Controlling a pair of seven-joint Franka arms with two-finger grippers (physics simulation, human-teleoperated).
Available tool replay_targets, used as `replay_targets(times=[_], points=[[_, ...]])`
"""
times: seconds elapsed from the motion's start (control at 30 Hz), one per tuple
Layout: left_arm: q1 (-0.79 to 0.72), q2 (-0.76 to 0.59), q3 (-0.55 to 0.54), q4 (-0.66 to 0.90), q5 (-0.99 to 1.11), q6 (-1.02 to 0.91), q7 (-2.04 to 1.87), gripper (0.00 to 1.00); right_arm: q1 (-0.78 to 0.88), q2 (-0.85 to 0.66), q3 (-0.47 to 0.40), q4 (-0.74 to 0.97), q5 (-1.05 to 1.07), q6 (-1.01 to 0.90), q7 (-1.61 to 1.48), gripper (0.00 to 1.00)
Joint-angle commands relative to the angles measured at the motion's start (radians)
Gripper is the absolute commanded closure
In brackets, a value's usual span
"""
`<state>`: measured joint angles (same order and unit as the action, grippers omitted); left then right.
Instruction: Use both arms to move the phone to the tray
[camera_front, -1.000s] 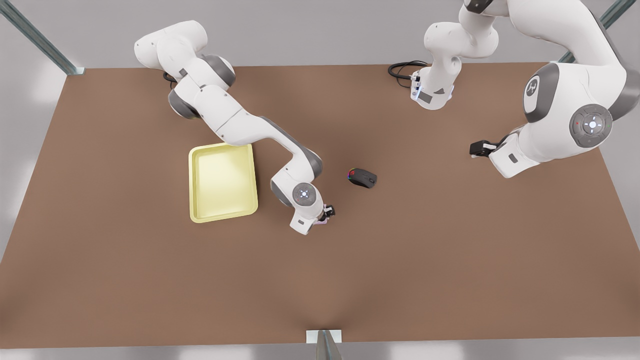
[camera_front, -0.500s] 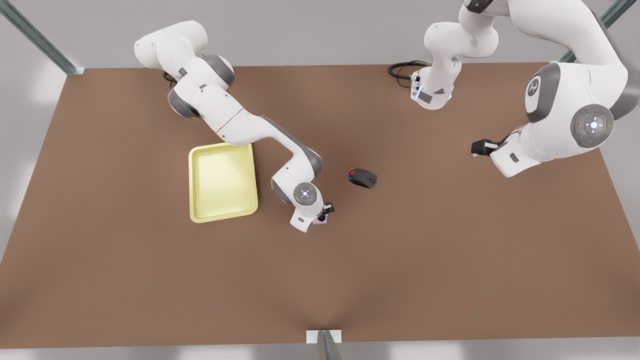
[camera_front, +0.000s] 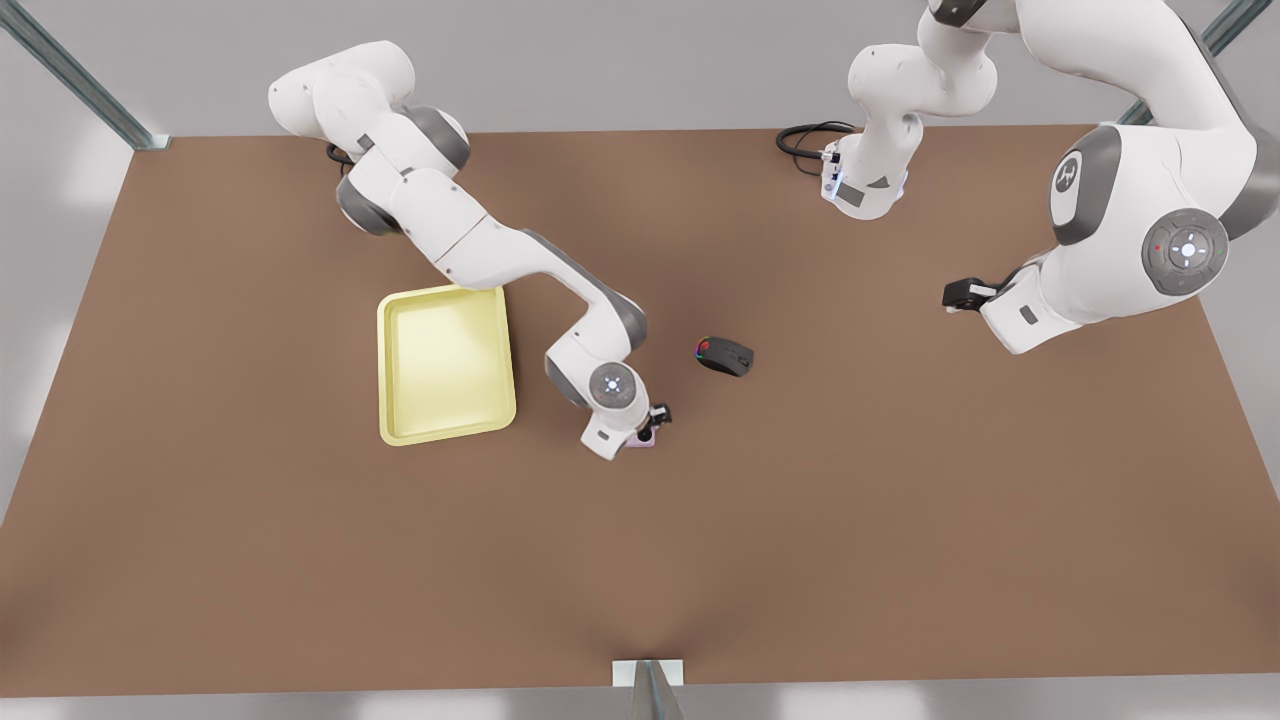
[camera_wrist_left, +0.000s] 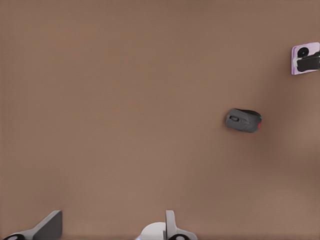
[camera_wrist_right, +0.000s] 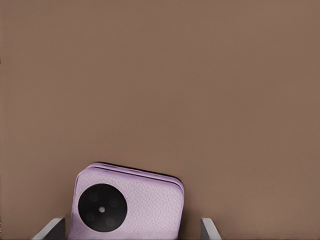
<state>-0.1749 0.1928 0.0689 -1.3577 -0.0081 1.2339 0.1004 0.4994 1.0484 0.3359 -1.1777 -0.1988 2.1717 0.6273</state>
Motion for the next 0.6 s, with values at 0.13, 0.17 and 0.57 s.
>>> replay_targets(times=[0.13,0.17,0.57], points=[[0.000,0.000,0.000,0.000,0.000,0.001,0.005,0.00,0.016,0.005,0.002,-0.002,-0.001,0.013,0.075,0.00],[0.002,0.002,0.000,0.000,0.000,0.001,0.005,0.00,0.016,0.005,0.002,-0.002,-0.001,0.013,0.074,0.00],[0.000,0.002,0.000,-0.003,0.000,-0.001,0.005,0.00,0.022,0.007,-0.003,-0.010,-0.039,0.066,0.060,0.07]])
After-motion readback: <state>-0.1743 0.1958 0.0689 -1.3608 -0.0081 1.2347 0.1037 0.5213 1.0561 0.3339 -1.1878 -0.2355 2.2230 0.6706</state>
